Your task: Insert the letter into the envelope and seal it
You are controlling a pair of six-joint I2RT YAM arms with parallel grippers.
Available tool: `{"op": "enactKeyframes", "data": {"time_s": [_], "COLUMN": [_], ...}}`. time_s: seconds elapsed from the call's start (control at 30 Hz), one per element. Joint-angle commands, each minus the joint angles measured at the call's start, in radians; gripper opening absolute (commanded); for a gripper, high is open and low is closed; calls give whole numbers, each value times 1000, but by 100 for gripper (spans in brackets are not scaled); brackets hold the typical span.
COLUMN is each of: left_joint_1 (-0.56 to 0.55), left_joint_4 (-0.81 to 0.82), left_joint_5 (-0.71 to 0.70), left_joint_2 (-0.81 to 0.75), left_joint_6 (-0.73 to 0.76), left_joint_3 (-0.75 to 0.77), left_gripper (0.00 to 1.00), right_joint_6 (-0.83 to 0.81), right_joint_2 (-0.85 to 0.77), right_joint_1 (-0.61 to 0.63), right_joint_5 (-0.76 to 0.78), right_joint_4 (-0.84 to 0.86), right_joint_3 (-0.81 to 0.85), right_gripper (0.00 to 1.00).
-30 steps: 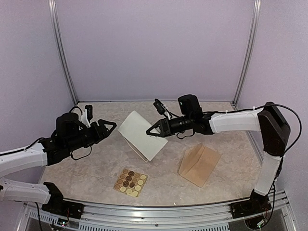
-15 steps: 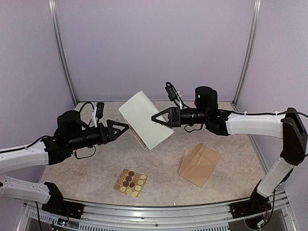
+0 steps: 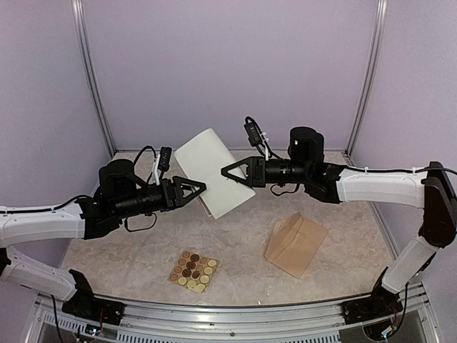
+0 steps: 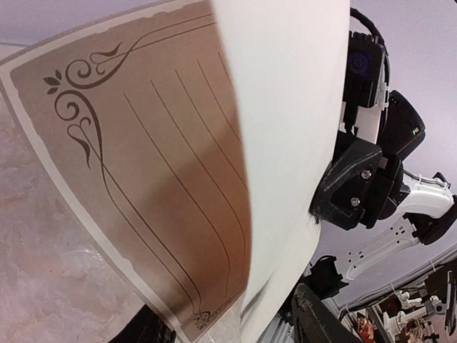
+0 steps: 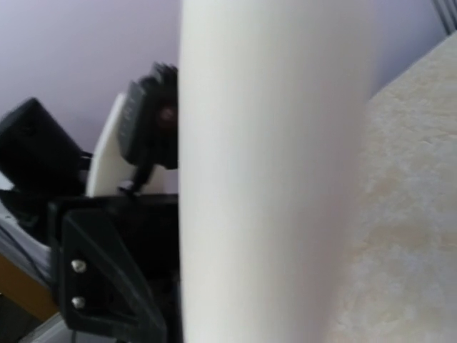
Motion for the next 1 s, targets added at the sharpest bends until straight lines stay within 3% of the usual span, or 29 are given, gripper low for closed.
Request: {"op": "enactKeyframes", "data": {"time_s": [0.0,0.2,0.43,0.77,0.97], "left_joint_1": [-9,-11,-12,7,28], "left_joint_4": [86,98,94,97,183], "left_joint_5": [-16,-18,-28,-36,15], "left_joint_2": [7,21,24,0,-18], "left_joint_6": [-26,-46,-45,-52,-90], "left_joint_3": [3,-9,-16,-49,-92], "left_gripper": [48,34,34,60,58], "right_joint_6": [-71,-86,-116,-93,-59], "right_joint_2": [-25,-21,8,-4,-3], "right_joint_1": [35,71,80,77,63], "right_joint_5": [126,216,209,63,-40], "right_joint_4": [-86,-99,-155,-110,-73], "right_joint_3": [30,36,66,41,27], "right_gripper": [24,28,28,21,21]}}
